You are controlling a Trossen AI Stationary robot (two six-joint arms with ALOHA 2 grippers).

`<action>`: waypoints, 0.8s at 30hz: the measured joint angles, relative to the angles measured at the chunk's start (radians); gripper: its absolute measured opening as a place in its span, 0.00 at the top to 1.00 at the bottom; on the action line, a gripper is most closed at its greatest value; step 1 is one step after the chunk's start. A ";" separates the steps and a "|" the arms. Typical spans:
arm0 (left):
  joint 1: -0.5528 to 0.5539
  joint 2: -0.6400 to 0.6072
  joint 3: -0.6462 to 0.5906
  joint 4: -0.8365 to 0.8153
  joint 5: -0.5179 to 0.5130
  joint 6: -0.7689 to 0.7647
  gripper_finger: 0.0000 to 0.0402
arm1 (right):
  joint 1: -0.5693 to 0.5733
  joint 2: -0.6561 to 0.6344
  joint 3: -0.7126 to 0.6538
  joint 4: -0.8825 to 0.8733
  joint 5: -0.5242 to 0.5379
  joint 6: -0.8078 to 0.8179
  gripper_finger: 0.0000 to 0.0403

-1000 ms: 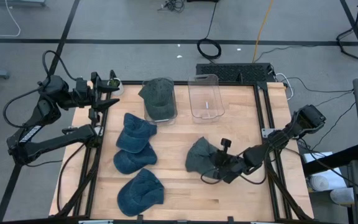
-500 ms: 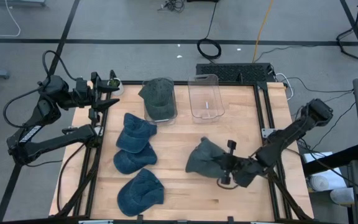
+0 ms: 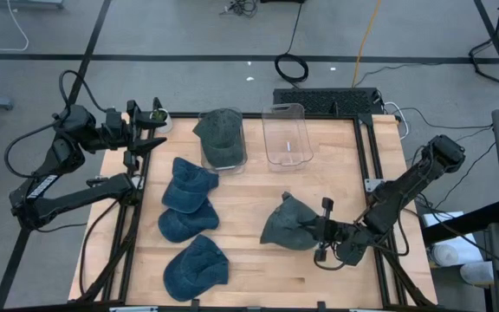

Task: Pick & Place hat
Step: Put the gray cap into the left transparent bin

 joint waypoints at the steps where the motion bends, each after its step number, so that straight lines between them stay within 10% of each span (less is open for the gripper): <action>1: 0.000 0.000 0.000 0.000 0.000 0.000 0.47 | 0.004 0.000 0.000 0.000 0.000 0.001 1.00; 24: 0.000 0.000 0.000 0.000 0.000 0.000 0.47 | 0.011 0.000 0.000 0.121 -0.056 -0.104 1.00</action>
